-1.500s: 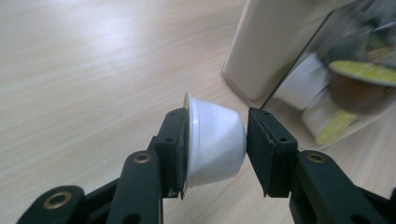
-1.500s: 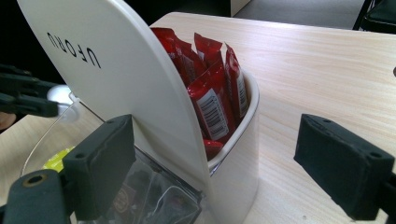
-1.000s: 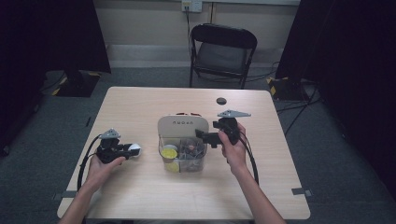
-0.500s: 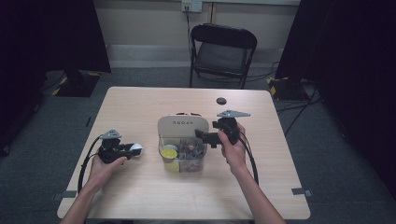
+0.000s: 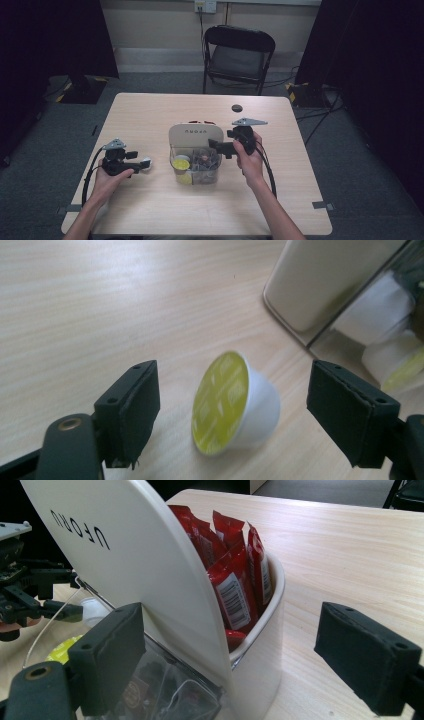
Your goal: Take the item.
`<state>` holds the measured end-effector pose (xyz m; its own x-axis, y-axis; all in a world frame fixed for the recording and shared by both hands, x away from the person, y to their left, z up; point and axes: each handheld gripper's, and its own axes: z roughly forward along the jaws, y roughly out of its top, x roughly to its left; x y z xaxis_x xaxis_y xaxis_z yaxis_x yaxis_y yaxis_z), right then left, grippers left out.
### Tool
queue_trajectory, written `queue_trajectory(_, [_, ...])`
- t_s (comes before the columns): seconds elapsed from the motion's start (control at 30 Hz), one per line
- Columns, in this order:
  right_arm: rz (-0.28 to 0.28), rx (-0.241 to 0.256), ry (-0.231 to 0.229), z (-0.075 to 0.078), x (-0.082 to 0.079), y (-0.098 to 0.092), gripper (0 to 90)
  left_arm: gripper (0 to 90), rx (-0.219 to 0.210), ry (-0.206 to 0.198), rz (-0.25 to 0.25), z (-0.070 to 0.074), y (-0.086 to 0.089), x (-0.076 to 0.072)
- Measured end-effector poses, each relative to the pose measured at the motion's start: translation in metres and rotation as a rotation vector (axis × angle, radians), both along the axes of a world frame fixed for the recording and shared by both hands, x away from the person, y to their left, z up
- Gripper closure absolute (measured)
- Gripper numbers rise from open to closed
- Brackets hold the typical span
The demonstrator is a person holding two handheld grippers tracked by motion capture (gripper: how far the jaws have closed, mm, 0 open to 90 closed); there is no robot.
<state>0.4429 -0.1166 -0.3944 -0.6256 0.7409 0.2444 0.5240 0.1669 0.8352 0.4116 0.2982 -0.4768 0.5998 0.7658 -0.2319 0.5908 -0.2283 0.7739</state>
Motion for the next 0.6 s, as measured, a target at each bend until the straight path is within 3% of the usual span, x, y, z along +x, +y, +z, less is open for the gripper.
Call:
queue_trajectory(0.1, [0.007, 0.007, 0.006, -0.001, 0.001, 0.002, 11.1, 20.7, -0.015, -0.007, 0.001, 0.003, 0.005, -0.009])
queue_trajectory(0.37, [0.007, -0.003, -0.002, 0.001, 0.000, 0.004, 13.4, 24.2, 0.001, -0.022, 0.005, 0.004, 0.012, -0.027])
queue_trajectory(0.6, [0.006, -0.005, -0.013, 0.004, -0.001, 0.004, 13.4, 23.3, 0.054, -0.015, 0.009, -0.007, 0.013, -0.029])
